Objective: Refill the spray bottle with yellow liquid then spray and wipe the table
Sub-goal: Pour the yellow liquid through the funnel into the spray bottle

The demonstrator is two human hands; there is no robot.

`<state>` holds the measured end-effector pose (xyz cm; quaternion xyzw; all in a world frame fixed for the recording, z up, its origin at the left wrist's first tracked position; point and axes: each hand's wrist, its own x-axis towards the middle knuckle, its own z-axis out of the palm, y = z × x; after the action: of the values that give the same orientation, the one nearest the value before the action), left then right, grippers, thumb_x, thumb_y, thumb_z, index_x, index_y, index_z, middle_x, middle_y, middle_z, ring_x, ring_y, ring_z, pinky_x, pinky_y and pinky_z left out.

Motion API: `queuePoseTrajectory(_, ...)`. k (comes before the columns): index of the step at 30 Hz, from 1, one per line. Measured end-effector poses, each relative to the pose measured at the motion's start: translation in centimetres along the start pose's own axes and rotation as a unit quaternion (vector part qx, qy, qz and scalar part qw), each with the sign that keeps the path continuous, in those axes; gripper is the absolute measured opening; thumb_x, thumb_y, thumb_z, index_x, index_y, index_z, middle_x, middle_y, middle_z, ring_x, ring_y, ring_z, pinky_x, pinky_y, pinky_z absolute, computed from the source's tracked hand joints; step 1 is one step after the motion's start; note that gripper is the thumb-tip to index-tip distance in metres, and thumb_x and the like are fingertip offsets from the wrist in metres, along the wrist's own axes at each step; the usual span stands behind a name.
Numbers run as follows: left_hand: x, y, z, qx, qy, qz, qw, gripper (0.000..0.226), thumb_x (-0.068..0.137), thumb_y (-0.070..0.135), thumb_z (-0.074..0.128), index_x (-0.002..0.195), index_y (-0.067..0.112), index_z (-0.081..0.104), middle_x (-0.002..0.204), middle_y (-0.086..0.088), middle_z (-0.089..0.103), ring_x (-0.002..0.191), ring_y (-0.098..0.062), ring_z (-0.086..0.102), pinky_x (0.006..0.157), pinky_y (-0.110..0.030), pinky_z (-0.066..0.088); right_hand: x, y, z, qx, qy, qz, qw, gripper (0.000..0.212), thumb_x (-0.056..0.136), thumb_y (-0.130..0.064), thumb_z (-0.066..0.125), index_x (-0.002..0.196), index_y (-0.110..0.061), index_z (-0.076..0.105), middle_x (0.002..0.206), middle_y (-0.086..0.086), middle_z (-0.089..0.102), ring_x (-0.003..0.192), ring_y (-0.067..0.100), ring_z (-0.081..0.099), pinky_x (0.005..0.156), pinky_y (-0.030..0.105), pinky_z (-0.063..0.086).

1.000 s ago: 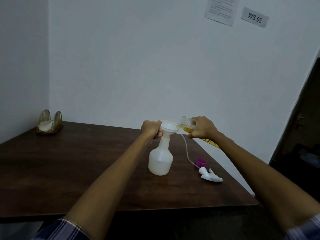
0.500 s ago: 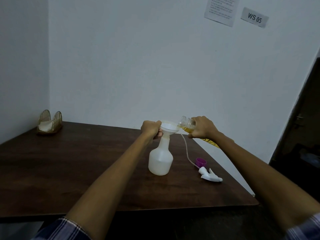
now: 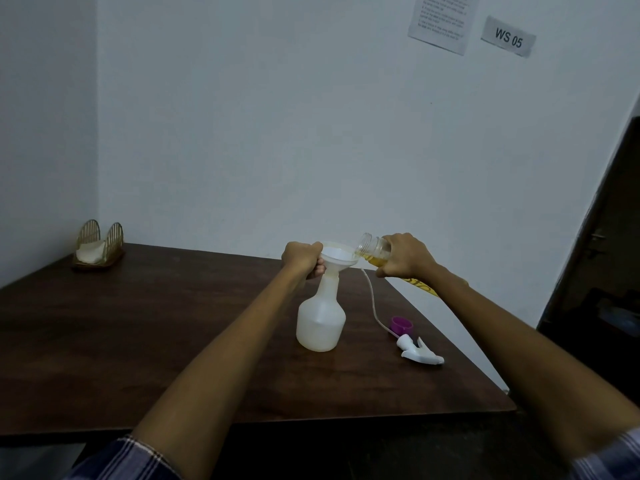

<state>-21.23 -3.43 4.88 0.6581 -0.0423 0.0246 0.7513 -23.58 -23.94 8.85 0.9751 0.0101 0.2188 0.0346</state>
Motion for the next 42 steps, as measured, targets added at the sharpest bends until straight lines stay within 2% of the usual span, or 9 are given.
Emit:
queuePoseTrajectory(9, -0.06, 0.07, 0.04, -0.001, 0.0, -0.001, 1.0, 0.022, 0.083, 0.007, 0.047, 0.062, 0.005, 0.053, 0.054, -0.006, 0.052, 0.03, -0.009, 0.044, 0.034, -0.013, 0.039, 0.11, 0.01, 0.04, -0.005, -0.002, 0.003, 1.0, 0.043, 0.062, -0.037, 0.079, 0.086, -0.012, 0.054, 0.071, -0.002, 0.052, 0.068, 0.018, 0.049, 0.061, 0.027, 0.04)
queuePoseTrajectory(14, -0.04, 0.04, 0.03, 0.005, 0.005, -0.003, 1.0, 0.021, 0.084, 0.008, 0.048, 0.065, 0.005, 0.055, 0.055, -0.006, 0.053, 0.034, -0.01, 0.046, 0.034, -0.013, 0.041, 0.06, -0.11, -0.13, -0.007, 0.0, -0.007, 1.0, 0.042, 0.062, -0.037, 0.079, 0.083, -0.015, 0.049, 0.068, -0.004, 0.048, 0.066, 0.017, 0.048, 0.056, 0.023, 0.032)
queuePoseTrajectory(21, -0.01, 0.09, 0.09, 0.009, 0.007, -0.003, 1.0, 0.022, 0.085, 0.007, 0.048, 0.064, 0.005, 0.055, 0.055, -0.006, 0.053, 0.025, -0.006, 0.045, 0.032, -0.012, 0.037, 0.08, -0.06, -0.18, -0.008, 0.001, -0.01, 1.0, 0.043, 0.063, -0.037, 0.079, 0.083, -0.016, 0.047, 0.069, -0.003, 0.048, 0.066, 0.016, 0.047, 0.05, 0.02, 0.028)
queuePoseTrajectory(26, 0.01, 0.09, 0.05, 0.006, 0.004, -0.003, 1.0, 0.022, 0.084, 0.008, 0.048, 0.063, 0.005, 0.055, 0.056, -0.006, 0.053, 0.035, -0.011, 0.046, 0.033, -0.013, 0.038, 0.3, 0.13, -0.05, -0.006, 0.0, -0.005, 1.0, 0.042, 0.061, -0.037, 0.079, 0.082, -0.016, 0.05, 0.067, -0.004, 0.049, 0.064, 0.016, 0.048, 0.052, 0.021, 0.031)
queuePoseTrajectory(33, 0.01, 0.1, 0.09, 0.005, 0.005, -0.005, 1.0, 0.023, 0.084, 0.007, 0.048, 0.063, 0.005, 0.054, 0.055, -0.006, 0.053, 0.035, -0.01, 0.047, 0.033, -0.012, 0.037, 0.41, 0.18, 0.18, -0.011, 0.002, -0.004, 1.0, 0.044, 0.061, -0.039, 0.078, 0.086, -0.013, 0.053, 0.065, -0.006, 0.046, 0.064, 0.016, 0.047, 0.055, 0.023, 0.033)
queuePoseTrajectory(38, -0.08, 0.17, 0.06, 0.001, 0.0, -0.006, 1.0, 0.022, 0.084, 0.007, 0.048, 0.063, 0.005, 0.054, 0.056, -0.006, 0.053, 0.04, -0.013, 0.047, 0.032, -0.013, 0.038, 0.41, 0.2, 0.03, -0.014, 0.002, -0.006, 1.0, 0.044, 0.061, -0.039, 0.079, 0.084, -0.016, 0.05, 0.069, -0.004, 0.049, 0.063, 0.015, 0.046, 0.049, 0.02, 0.027)
queuePoseTrajectory(42, -0.14, 0.18, 0.01, -0.002, -0.003, -0.004, 1.0, 0.022, 0.085, 0.007, 0.048, 0.064, 0.004, 0.054, 0.057, -0.007, 0.054, 0.042, -0.014, 0.048, 0.033, -0.012, 0.039, 0.47, 0.26, 0.1, -0.013, 0.003, -0.006, 1.0, 0.044, 0.061, -0.038, 0.079, 0.086, -0.013, 0.054, 0.065, -0.006, 0.046, 0.062, 0.014, 0.046, 0.051, 0.021, 0.029)
